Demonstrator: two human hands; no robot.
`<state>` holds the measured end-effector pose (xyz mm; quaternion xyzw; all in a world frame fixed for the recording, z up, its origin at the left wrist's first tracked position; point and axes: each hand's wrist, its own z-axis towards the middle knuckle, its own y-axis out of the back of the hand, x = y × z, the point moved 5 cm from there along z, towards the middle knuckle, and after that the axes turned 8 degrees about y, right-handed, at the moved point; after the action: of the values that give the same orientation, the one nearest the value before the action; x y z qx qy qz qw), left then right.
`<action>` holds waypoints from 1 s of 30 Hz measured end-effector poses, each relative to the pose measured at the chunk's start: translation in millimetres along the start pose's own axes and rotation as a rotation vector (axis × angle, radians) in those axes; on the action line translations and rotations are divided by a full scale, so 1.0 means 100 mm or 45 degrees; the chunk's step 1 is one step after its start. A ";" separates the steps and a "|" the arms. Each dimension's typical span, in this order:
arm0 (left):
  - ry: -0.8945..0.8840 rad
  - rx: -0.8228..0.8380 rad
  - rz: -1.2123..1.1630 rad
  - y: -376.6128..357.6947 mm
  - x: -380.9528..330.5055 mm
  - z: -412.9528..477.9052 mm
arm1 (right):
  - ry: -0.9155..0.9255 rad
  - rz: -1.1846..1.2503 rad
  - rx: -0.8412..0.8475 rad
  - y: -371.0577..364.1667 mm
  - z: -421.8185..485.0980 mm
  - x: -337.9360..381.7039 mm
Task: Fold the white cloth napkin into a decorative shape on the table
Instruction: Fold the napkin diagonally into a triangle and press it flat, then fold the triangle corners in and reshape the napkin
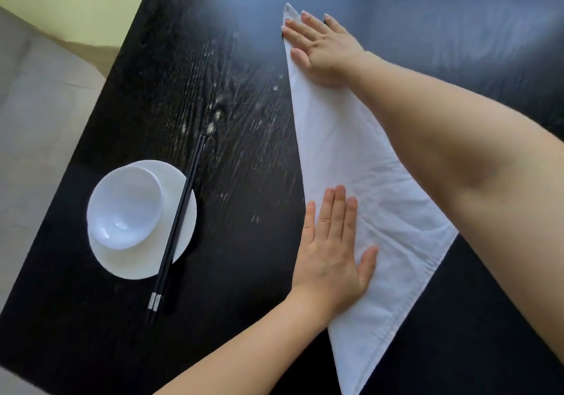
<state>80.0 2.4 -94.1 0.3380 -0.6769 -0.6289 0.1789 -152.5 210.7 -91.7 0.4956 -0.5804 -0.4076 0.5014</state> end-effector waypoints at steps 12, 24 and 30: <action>0.008 0.004 0.058 -0.01 0.00 0.00 | -0.417 0.326 -0.427 0.19 -0.11 -0.13; 0.015 0.026 0.024 0.00 0.01 0.02 | -0.419 1.238 -0.345 0.84 -0.53 -0.09; 0.154 -0.151 -0.630 0.55 0.16 0.26 | -0.302 1.199 -0.405 1.14 -1.56 -0.05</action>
<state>38.7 9.2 -47.7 0.5192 -0.5237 -0.6707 0.0792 -17.3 239.1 44.0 0.0482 -0.7245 -0.2741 0.6305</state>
